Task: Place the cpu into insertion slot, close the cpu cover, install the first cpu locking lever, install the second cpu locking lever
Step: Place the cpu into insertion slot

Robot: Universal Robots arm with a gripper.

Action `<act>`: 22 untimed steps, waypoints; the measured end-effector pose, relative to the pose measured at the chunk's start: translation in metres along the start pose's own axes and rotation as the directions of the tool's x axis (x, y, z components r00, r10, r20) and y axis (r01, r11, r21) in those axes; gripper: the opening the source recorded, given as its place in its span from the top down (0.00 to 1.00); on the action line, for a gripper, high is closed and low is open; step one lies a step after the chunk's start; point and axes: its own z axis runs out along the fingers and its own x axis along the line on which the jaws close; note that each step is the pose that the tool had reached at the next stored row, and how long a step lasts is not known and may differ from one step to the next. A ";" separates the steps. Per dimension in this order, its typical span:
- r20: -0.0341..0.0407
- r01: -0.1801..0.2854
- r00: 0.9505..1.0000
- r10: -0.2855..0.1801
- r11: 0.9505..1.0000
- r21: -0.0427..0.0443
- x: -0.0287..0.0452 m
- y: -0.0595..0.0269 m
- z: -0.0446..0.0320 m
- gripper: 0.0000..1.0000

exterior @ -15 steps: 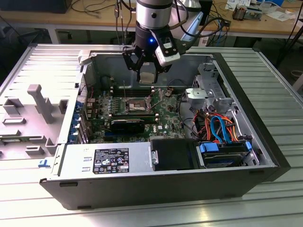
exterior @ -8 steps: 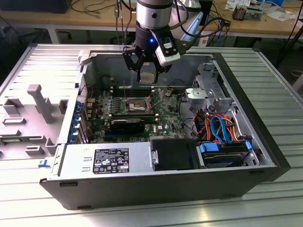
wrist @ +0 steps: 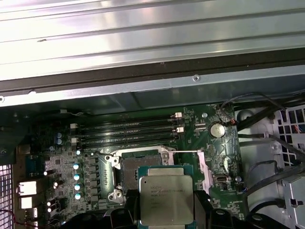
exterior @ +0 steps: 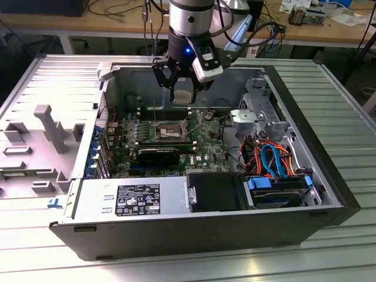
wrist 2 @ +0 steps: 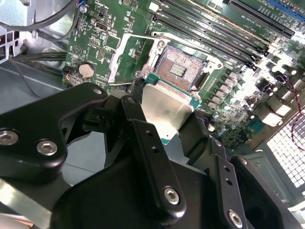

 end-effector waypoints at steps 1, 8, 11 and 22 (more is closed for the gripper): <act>0.000 -0.003 1.000 0.003 1.000 0.000 0.0000 0.0000 0.0000 0.45; -0.001 -0.017 1.000 0.017 1.000 -0.024 0.0000 -0.0001 -0.0001 0.45; 0.000 -0.024 1.000 0.024 0.999 -0.023 0.0000 -0.0002 -0.0002 0.45; 0.008 -0.045 0.999 0.045 0.999 0.027 -0.0006 0.0001 -0.0002 0.45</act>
